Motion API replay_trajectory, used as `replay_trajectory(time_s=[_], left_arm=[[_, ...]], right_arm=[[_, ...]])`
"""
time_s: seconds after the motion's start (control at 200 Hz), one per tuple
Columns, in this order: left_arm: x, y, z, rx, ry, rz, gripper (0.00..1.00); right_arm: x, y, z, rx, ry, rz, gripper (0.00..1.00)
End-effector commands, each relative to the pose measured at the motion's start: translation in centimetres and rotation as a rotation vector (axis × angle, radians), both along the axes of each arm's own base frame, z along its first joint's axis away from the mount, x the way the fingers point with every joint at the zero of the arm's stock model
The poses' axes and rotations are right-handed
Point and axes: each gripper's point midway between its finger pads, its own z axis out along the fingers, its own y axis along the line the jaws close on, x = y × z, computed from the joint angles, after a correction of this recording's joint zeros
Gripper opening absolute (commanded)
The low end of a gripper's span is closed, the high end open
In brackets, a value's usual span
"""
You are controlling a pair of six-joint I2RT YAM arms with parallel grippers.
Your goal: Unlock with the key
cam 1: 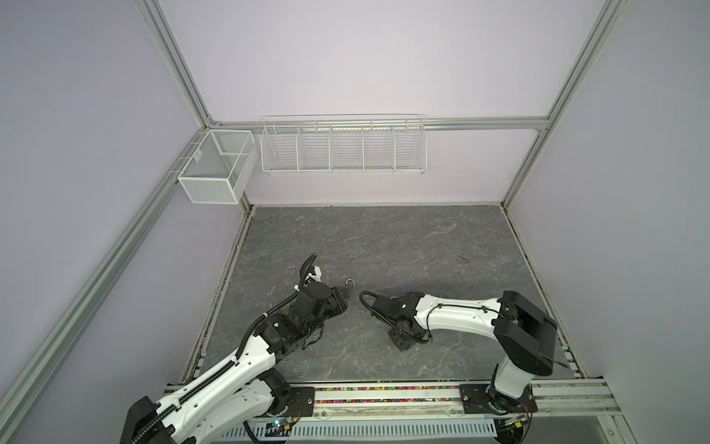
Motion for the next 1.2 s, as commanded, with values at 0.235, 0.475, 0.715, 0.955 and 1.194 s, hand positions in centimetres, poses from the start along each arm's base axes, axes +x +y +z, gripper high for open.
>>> replay_trajectory(time_s=[0.235,0.475,0.715,0.955,1.194], left_arm=[[0.4,-0.2,-0.3,0.001,0.006,0.019,0.55],[0.7,-0.4,-0.5,0.007,0.014,0.023,0.55],[0.9,-0.6,-0.5,0.008,0.018,0.025,0.56],[1.0,-0.9,-0.6,0.008,0.022,0.017,0.56],[0.9,-0.7,-0.4,0.009,0.016,0.018,0.55]], right_arm=[[-0.1,-1.1,-1.0,-0.023,0.046,0.035,0.28],[0.4,-1.5,-1.1,-0.014,0.055,0.035,0.25],[0.6,-1.5,-0.8,0.011,0.049,0.02,0.2],[0.7,-1.2,-0.7,0.027,0.052,-0.002,0.18],[1.3,-0.7,0.0,0.04,0.035,-0.012,0.28]])
